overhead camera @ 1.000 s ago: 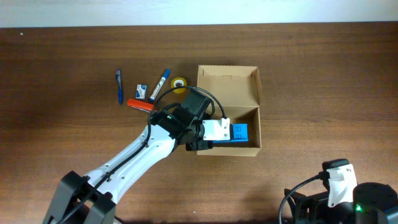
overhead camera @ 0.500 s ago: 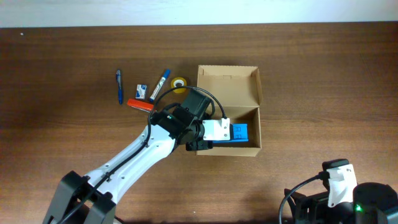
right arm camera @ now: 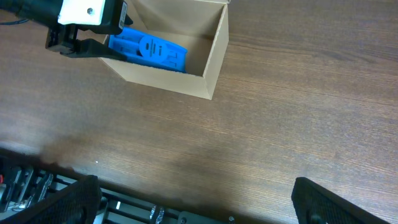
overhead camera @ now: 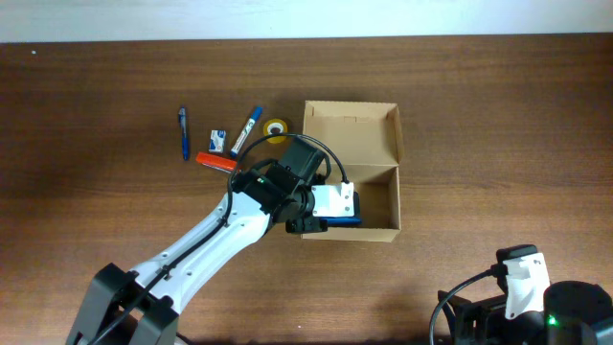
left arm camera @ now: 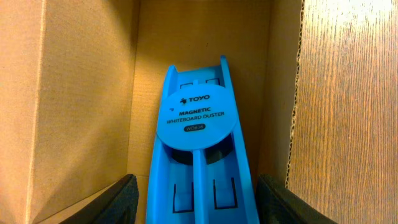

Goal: Pack container
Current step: 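Lower the duster into the box and open the left gripper, then move the left gripper to the staples box and grasp it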

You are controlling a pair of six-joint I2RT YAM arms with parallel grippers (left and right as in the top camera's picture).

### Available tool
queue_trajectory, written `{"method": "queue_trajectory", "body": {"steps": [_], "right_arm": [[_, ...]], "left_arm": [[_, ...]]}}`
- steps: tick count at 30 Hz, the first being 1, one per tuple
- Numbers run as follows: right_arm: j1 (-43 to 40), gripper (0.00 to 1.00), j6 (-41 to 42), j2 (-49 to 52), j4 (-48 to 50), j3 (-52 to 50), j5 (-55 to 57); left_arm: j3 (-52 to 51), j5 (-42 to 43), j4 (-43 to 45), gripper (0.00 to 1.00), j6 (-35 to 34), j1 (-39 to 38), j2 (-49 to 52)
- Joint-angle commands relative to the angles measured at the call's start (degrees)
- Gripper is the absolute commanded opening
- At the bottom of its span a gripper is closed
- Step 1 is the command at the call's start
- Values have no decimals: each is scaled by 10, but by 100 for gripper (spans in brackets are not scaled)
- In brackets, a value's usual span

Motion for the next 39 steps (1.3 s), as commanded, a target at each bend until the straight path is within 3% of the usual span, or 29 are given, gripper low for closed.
{"method": "queue_trajectory", "body": {"steps": [1, 7, 10, 14, 23, 24, 25, 26, 27, 30, 34, 36, 39], "right_arm": [[-1, 99, -6, -2, 2, 8, 5], [-1, 99, -6, -2, 2, 8, 5], [-1, 99, -6, -2, 2, 8, 5], [-1, 99, -6, -2, 2, 8, 5], [-1, 99, -6, -2, 2, 8, 5], [-1, 99, -6, -2, 2, 8, 5], [-1, 99, -6, -2, 2, 8, 5], [-1, 99, -6, -2, 2, 8, 5], [-1, 99, -6, -2, 2, 8, 5], [-1, 99, -6, -2, 2, 8, 5], [-1, 99, -6, -2, 2, 8, 5], [-1, 99, -6, -2, 2, 8, 5], [-1, 99, -6, -2, 2, 8, 5]], "left_arm": [[15, 0, -1, 60, 9, 0, 3], [15, 0, 0, 62, 9, 0, 3], [15, 0, 0, 69, 9, 0, 3], [16, 0, 0, 87, 9, 0, 3], [67, 0, -1, 87, -24, 0, 3], [70, 0, -1, 74, -24, 0, 2], [71, -2, -1, 50, -24, 0, 2], [71, -15, 0, 14, -27, 0, 2], [71, -34, 2, 4, -38, 0, 2], [78, -110, 23, 2, -139, 0, -4], [108, -135, 27, 2, -232, 23, -36], [122, -134, 28, 2, -297, 69, -55], [123, -117, 28, 2, -314, 156, -61]]}}
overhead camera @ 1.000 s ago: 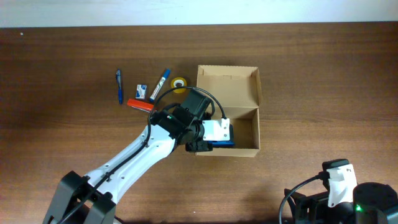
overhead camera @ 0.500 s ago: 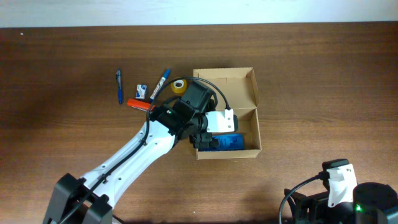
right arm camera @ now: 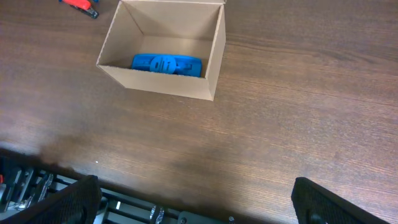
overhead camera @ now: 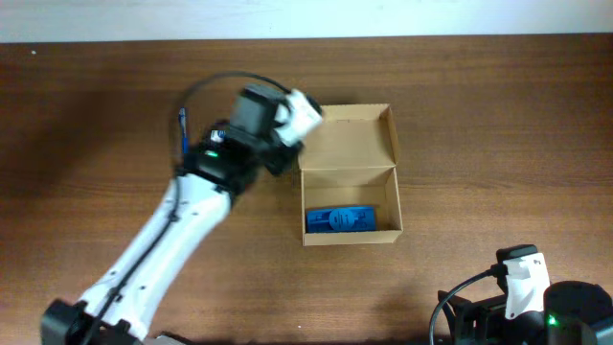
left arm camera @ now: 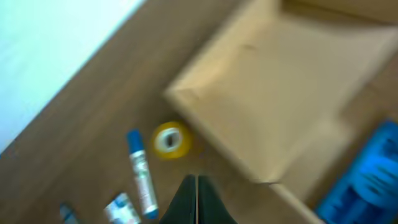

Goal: Pack container
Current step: 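Move the left gripper to the staples box and grasp it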

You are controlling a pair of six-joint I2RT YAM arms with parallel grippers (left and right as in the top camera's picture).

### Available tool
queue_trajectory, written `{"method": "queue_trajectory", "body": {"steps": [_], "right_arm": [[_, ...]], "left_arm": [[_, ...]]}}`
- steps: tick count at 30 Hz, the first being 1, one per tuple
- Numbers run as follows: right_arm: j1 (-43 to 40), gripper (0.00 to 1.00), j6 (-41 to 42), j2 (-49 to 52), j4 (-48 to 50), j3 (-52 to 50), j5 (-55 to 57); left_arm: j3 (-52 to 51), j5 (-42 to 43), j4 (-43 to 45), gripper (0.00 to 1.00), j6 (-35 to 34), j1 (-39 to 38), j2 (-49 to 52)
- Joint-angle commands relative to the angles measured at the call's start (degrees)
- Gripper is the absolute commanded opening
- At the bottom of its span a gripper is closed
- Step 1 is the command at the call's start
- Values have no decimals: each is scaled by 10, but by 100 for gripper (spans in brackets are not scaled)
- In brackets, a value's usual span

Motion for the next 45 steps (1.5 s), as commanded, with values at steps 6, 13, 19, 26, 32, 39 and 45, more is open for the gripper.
{"method": "queue_trajectory", "body": {"steps": [6, 13, 19, 26, 32, 39, 45], "right_arm": [[-1, 99, -6, -2, 1, 8, 5], [-1, 99, -6, -2, 1, 8, 5], [-1, 99, -6, -2, 1, 8, 5], [-1, 99, -6, -2, 1, 8, 5], [-1, 99, -6, -2, 1, 8, 5], [-1, 99, -6, -2, 1, 8, 5], [-1, 99, -6, -2, 1, 8, 5]], "left_arm": [[9, 22, 7, 12, -36, 160, 6], [9, 19, 45, 13, -135, 189, 154], [59, 9, 39, 14, -233, 216, 243], [289, 9, -142, 13, -233, 224, 388], [344, 22, -190, 35, -214, 222, 438], [344, 22, -227, 69, -214, 219, 438], [344, 21, -246, 69, -214, 207, 439]]}}
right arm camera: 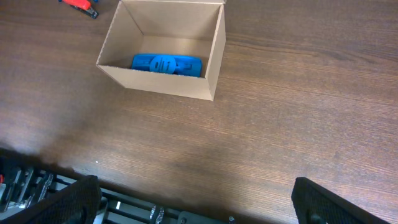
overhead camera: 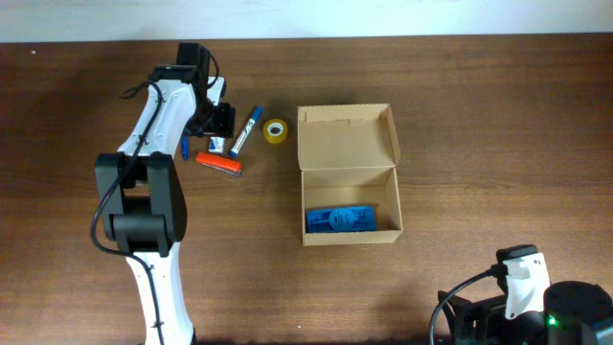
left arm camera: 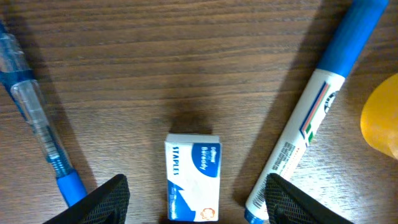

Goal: Pack container
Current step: 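Move the left gripper to the staples box and grasp it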

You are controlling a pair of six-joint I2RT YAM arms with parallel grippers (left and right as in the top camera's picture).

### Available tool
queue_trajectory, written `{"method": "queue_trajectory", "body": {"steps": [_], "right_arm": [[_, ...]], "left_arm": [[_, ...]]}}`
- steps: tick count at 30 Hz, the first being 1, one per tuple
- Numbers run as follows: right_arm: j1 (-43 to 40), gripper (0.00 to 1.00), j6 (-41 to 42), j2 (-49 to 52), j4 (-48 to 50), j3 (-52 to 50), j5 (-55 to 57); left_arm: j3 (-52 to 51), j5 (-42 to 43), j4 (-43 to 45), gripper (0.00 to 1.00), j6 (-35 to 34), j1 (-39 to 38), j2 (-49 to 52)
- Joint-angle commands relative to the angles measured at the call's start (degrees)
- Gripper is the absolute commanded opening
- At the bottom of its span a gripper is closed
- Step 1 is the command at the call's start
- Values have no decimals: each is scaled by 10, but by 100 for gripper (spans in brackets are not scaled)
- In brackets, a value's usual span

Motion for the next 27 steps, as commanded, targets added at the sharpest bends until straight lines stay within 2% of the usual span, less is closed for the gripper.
{"method": "queue_trajectory", "body": {"steps": [1, 12, 14, 20, 24, 27], "right_arm": [[-1, 99, -6, -2, 1, 8, 5], [-1, 99, -6, -2, 1, 8, 5], [-1, 99, -6, -2, 1, 8, 5], [-1, 99, -6, -2, 1, 8, 5], [-1, 99, -6, -2, 1, 8, 5], [-1, 99, -6, -2, 1, 8, 5]], "left_arm": [[8, 6, -10, 69, 4, -4, 3], [-35, -21, 22, 68, 7, -4, 8], [-35, -21, 20, 62, 7, -4, 19], [-35, -20, 12, 59, 7, -4, 26], [-35, -20, 12, 45, 7, -4, 26], [-35, -20, 12, 40, 7, -4, 26]]}}
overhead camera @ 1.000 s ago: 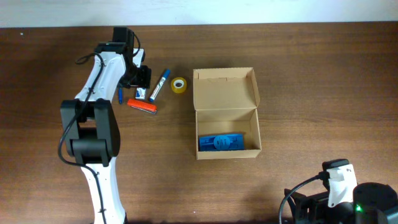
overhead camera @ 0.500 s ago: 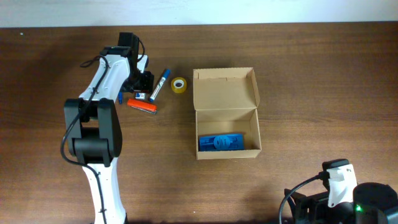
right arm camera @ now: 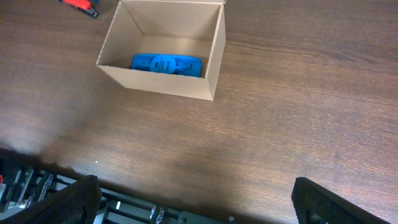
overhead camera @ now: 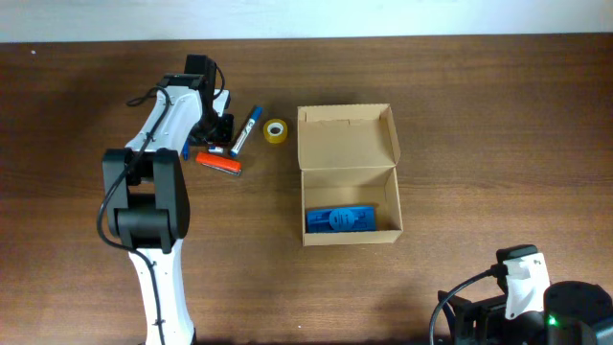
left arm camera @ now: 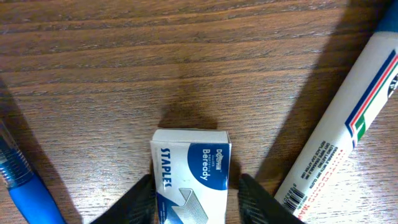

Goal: Pack container
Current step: 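Move the left gripper to the staples box and grasp it, then lift the staples box and lower it into the cardboard box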

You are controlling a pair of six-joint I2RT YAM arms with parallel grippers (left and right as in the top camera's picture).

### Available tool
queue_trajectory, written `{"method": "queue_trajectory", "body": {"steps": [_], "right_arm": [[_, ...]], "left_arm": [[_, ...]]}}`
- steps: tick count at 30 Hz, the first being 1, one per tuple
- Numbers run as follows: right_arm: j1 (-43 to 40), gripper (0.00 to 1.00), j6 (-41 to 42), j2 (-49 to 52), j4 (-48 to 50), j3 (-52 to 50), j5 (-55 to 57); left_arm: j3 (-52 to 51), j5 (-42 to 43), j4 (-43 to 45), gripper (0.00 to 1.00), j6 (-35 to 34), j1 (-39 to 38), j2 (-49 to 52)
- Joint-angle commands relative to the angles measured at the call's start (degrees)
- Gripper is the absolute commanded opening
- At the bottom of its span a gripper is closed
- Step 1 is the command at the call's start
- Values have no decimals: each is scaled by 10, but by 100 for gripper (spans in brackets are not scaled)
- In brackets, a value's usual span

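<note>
An open cardboard box (overhead camera: pixel 347 184) stands at mid-table with a blue whiteboard duster (overhead camera: pixel 340 219) lying in its front part; both also show in the right wrist view, box (right arm camera: pixel 215 59) and duster (right arm camera: pixel 166 64). A small white-and-blue box of staples (left arm camera: pixel 191 168) lies on the table at the back left. My left gripper (left arm camera: pixel 191 202) is down over it, one finger against each long side. In the overhead view the left gripper (overhead camera: pixel 218 136) hides the staples. The right gripper (right arm camera: pixel 193 202) is open, low at the front right.
A blue-capped marker (overhead camera: pixel 247 127) lies just right of the staples, and a yellow tape roll (overhead camera: pixel 276 130) sits beyond it. A red-orange tool (overhead camera: pixel 218 163) lies in front. A blue pen (left arm camera: pixel 22 183) lies to the left. The box's lid (overhead camera: pixel 345 134) is folded back.
My left gripper has dropped closer to the staples box and its fingers have narrowed from wide apart to lying along the box's sides. The right arm has not moved.
My left gripper was open inside the cardboard box with the blue duster lying between its fingers. Then it was out of the box and near the items at the left, the duster left inside. Later it hung open above the staples box, and now it grips it.
</note>
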Motion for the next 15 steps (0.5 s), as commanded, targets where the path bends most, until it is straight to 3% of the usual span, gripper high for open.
{"method": "queue_trajectory", "body": {"steps": [1, 11, 15], "right_arm": [[-1, 99, -6, -2, 1, 8, 5], [-1, 99, -6, -2, 1, 8, 5], [-1, 99, -6, -2, 1, 8, 5]], "left_arm": [[-4, -4, -2, 39, 3, -1, 8], [-2, -4, -3, 23, 2, -1, 8], [70, -5, -59, 22, -2, -1, 7]]}}
